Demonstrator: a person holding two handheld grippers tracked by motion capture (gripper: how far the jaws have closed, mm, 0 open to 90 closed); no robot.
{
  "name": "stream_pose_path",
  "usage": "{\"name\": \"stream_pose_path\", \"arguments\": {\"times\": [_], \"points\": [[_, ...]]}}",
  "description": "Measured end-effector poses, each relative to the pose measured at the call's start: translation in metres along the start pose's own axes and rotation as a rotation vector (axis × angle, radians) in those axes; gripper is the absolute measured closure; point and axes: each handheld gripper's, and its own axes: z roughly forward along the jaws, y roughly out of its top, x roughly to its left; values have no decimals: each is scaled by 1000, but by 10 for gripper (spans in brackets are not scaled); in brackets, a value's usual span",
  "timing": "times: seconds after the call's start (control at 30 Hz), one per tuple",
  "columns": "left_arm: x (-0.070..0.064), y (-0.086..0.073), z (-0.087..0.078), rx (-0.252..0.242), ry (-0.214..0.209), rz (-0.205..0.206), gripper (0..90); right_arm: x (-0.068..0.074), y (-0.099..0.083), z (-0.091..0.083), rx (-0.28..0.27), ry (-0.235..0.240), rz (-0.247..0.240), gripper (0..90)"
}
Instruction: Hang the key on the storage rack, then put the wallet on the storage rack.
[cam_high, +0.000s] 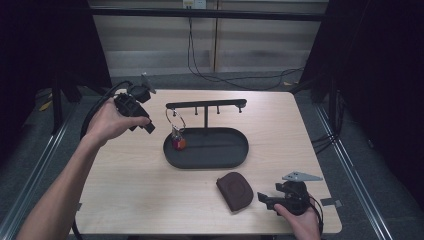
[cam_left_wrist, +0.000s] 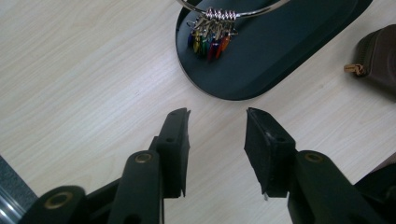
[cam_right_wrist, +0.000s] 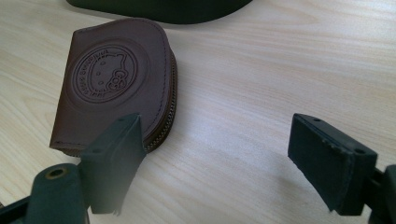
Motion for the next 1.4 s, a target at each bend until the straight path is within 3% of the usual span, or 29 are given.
{"name": "stream_pose_path", "arguments": {"times": [0.03, 0.07, 0.1, 0.23, 0.3, 0.37, 0.57, 0.63, 1.03, 1.17, 1.2, 1.4], "points": [[1, -7, 2, -21, -23, -1, 558, 0, 0, 0, -3, 0, 2, 182], [1, -7, 2, -21, -23, -1, 539, 0, 0, 0, -3, 0, 2, 182], [1, -14, 5, -54, -25, -24, 523, -1, 0, -1, -6, -2, 6, 182], [2, -27, 14, -97, -38, -33, 487, 0, 0, -1, -4, -3, 7, 182], [2, -30, 16, -100, -41, -28, 473, 0, -1, -1, -6, -5, 7, 182], [1, -39, 23, -128, -79, -19, 435, -1, 0, -1, -6, -5, 11, 182], [0, -53, 35, -152, -105, -13, 378, -1, 1, 1, -3, -3, 4, 182], [0, -63, 41, -184, -132, -20, 374, -1, 1, 1, -3, -4, 9, 182], [-11, -102, 63, -239, -162, -16, 314, -1, 0, -1, -10, -7, 11, 183], [-18, -116, 66, -292, -174, -2, 318, -1, 0, -1, -8, -7, 12, 182], [-21, -124, 71, -325, -178, -7, 327, -1, 0, -2, -18, -9, 15, 197], [-26, -143, 80, -343, -191, -1, 309, -2, 0, -3, -27, 27, 34, 250]]}}
